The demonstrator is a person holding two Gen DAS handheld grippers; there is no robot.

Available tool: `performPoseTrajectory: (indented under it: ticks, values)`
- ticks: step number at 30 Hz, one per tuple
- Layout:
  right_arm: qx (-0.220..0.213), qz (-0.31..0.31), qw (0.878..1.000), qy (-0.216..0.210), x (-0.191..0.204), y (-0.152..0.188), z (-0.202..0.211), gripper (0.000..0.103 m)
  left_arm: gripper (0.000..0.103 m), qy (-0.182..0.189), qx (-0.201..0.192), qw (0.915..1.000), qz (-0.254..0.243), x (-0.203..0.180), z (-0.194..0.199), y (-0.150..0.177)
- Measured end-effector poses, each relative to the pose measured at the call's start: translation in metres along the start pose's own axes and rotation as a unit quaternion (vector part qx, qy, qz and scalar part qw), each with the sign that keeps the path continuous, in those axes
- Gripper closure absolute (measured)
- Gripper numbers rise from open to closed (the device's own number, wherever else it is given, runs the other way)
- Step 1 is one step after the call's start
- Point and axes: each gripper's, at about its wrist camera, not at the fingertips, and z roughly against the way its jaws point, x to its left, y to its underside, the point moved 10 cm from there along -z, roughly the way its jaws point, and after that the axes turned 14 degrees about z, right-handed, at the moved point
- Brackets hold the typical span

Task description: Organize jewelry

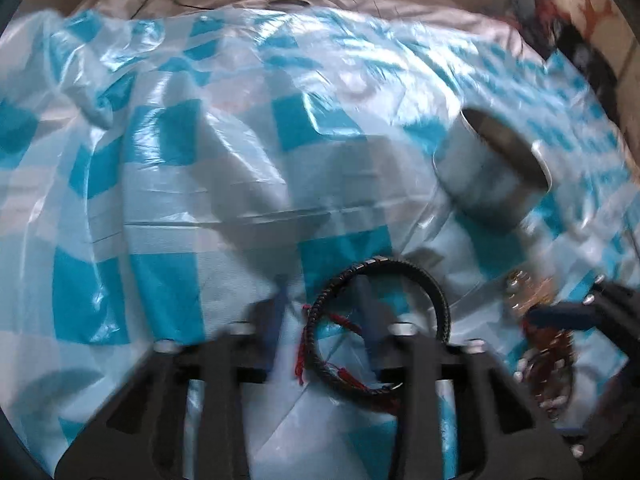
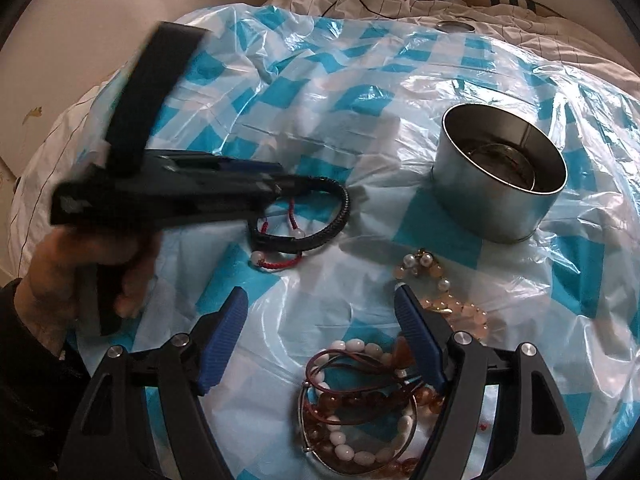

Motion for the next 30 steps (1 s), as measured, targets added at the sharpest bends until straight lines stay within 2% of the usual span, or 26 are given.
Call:
performPoseTrajectory:
  ticks: [2,4,9,14,19,22,24,25,26,29,30]
  values:
    - [0.000,0.002,1.000,-0.004,0.002,-0.002,-0.002,0.030,0.093,0.025,0.003,0.9996,0.014,-0.004,0.005,-0.001]
    - [-0.006,0.003,1.000,-0.011,0.008,-0.007,-0.005,0.030,0.094,0.066,-0.018,0.9963,0.052,-0.001,0.026,-0.012]
    - [-0.029,0.011,0.999,-0.013,0.021,-0.025,-0.012,0.030,0.094,0.132,-0.068,0.9808,0.127,0.022,0.076,-0.030]
    - [-0.040,0.010,0.999,0.008,0.021,-0.046,-0.029,0.030,0.098,0.152,-0.083,0.9748,0.140,0.033,0.098,-0.032]
    - [0.000,0.006,0.999,0.032,0.011,-0.049,-0.067,0.030,0.098,0.161,-0.091,0.9726,0.141,0.040,0.111,-0.032]
    - [0.020,0.031,0.998,0.048,0.015,-0.048,-0.074,0.031,0.098,0.148,-0.079,0.9760,0.139,0.045,0.103,-0.029]
    - [0.032,0.059,0.996,0.056,0.022,-0.045,-0.074,0.051,0.098,0.120,-0.063,0.9818,0.133,0.049,0.088,-0.025]
    - [0.033,0.061,0.996,0.050,0.025,-0.044,-0.072,0.074,0.098,0.108,-0.059,0.9836,0.131,0.051,0.081,-0.024]
    - [0.033,0.055,0.997,0.038,0.026,-0.042,-0.070,0.092,0.098,0.097,-0.054,0.9853,0.130,0.051,0.074,-0.023]
    - [0.027,0.048,0.998,0.016,0.029,-0.037,-0.060,0.092,0.093,0.074,-0.044,0.9895,0.116,0.045,0.053,-0.025]
    - [0.024,0.040,0.999,0.005,0.031,-0.036,-0.057,0.092,0.088,0.054,-0.045,0.9920,0.105,0.043,0.046,-0.025]
